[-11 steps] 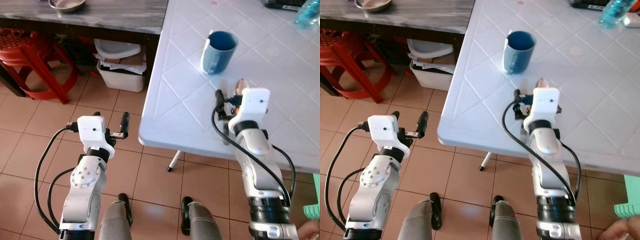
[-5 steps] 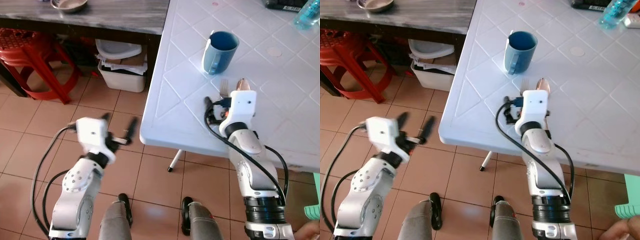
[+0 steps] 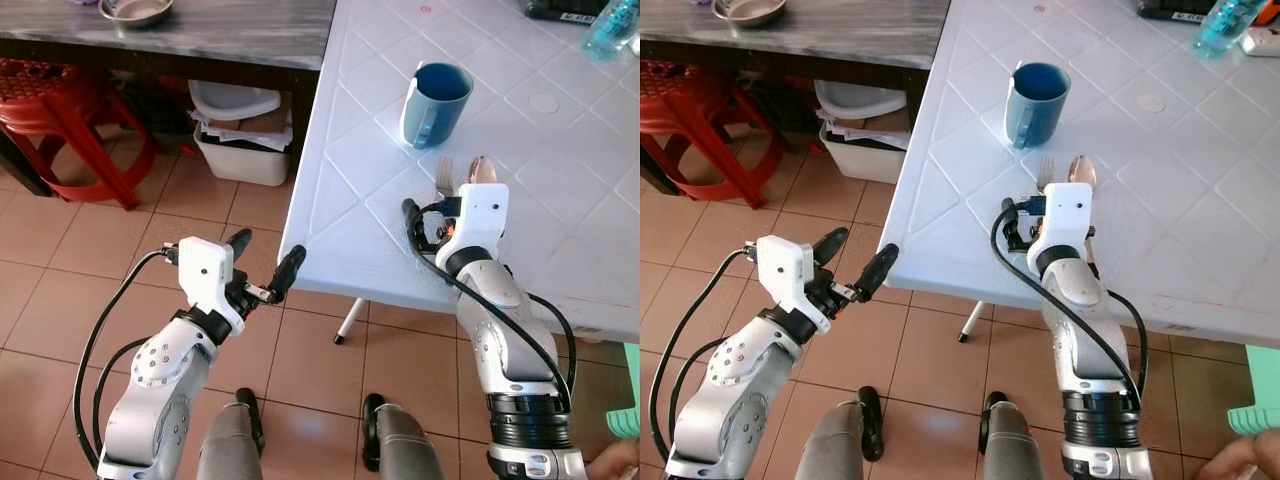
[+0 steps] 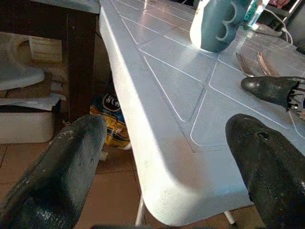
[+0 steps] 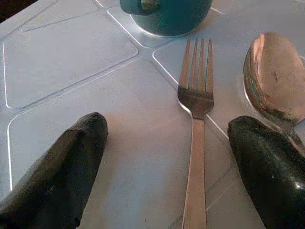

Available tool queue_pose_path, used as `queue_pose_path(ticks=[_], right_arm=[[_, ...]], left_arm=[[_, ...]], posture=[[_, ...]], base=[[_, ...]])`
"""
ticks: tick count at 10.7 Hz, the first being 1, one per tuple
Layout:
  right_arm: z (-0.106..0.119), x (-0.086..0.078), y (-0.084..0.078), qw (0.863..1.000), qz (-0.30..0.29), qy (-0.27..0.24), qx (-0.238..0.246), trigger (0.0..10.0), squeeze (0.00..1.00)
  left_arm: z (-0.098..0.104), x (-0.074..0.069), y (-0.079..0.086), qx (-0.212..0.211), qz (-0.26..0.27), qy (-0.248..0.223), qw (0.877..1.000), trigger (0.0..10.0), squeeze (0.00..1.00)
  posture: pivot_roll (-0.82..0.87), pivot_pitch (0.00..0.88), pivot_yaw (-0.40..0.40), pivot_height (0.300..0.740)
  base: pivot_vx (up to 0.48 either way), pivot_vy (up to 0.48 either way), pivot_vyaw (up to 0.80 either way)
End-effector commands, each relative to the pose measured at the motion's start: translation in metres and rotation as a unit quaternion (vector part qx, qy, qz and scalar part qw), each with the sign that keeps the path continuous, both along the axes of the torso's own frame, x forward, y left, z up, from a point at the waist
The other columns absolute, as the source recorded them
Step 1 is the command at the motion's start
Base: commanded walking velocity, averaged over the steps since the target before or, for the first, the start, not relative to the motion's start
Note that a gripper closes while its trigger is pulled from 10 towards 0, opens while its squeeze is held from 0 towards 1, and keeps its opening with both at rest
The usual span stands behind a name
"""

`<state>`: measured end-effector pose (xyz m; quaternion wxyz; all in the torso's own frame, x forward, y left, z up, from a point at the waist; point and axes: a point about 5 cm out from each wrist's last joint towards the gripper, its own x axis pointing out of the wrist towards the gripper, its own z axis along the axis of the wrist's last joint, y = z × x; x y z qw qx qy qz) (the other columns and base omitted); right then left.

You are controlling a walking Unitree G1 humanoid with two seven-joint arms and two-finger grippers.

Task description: Setting the table

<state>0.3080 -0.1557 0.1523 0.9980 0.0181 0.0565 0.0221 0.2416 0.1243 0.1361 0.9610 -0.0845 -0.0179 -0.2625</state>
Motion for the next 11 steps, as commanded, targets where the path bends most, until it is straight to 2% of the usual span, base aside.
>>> queue_pose_path(ticks=[1, 3, 5, 8, 11], right_arm=[[-0.018, -0.004, -0.001, 0.999, 0.01, 0.053, 0.0, 0.0, 0.0], [-0.027, -0.007, -0.007, 0.996, 0.013, 0.087, -0.007, 0.0, 0.0], [-0.035, -0.009, -0.015, 0.992, 0.024, 0.122, -0.026, 0.0, 0.0], [-0.045, -0.005, -0.03, 0.987, 0.005, 0.16, -0.016, 0.0, 0.0], [-0.049, -0.011, -0.029, 0.985, -0.015, 0.17, 0.01, 0.0, 0.0]], left_arm=[[0.003, -0.007, -0.003, -0.011, -0.028, 0.001, 1.0, 10.0, 0.0], [0.003, -0.011, -0.007, -0.002, -0.059, -0.002, 0.998, 10.0, 0.0], [0.001, -0.012, -0.008, 0.003, -0.062, 0.003, 0.998, 10.0, 0.0], [0.0, -0.015, -0.008, 0.006, -0.068, 0.007, 0.998, 10.0, 0.0], [-0.001, -0.017, -0.009, 0.011, -0.074, 0.007, 0.997, 10.0, 0.0]], posture=[[-0.03, 0.26, -0.01, 0.74], [-0.03, 0.262, -0.01, 0.74], [-0.03, 0.265, -0.008, 0.74], [-0.03, 0.269, -0.01, 0.74], [-0.03, 0.274, -0.008, 0.74]], base=[[0.0, 0.0, 0.0], [0.0, 0.0, 0.0], [0.0, 0.0, 0.0], [0.0, 0.0, 0.0], [0.0, 0.0, 0.0]])
